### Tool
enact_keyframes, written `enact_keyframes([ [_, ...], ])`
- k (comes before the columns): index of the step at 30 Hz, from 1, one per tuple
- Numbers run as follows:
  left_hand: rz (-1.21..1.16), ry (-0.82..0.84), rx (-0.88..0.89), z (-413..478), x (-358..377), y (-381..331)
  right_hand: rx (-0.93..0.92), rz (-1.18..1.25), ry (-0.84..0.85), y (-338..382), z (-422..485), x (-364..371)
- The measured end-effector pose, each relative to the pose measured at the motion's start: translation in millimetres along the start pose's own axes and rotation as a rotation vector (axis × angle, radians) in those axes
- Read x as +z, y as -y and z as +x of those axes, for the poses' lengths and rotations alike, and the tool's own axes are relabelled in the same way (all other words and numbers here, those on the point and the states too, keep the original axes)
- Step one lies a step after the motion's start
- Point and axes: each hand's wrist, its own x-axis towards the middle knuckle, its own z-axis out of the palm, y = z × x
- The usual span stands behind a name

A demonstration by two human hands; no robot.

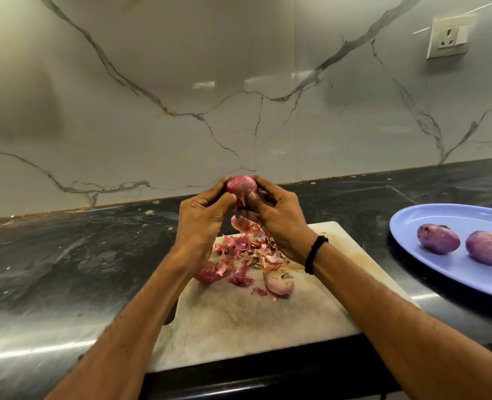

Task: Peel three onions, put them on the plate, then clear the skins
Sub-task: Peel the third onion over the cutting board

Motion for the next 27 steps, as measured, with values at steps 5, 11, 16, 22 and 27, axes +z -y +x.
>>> enact_keyframes([
  [5, -0.081, -0.022, -0.041, 1.1, 1.1, 2.3, -0.005, -0.009, -0.006, 2.1, -0.1, -1.0],
  [11, -0.058, -0.038, -0.019, 2.3, -1.3, 3.0, 0.014, 0.005, 0.020, 1.6, -3.6, 1.0],
  [16, -0.058, -0.065, -0.035, 5.2, -1.7, 4.0, -0.017, -0.049, 0.023, -1.0, -2.7, 1.3],
  [22, -0.031, -0.066, -0.009, 2.9, -2.3, 2.8, 0.017, 0.012, 0.027, -1.1, -0.4, 0.7],
  [27, -0.091, -0.048, -0.057, 3.5, -0.3, 2.1, -0.004, -0.016, -0.011, -3.3, 3.5, -1.6],
])
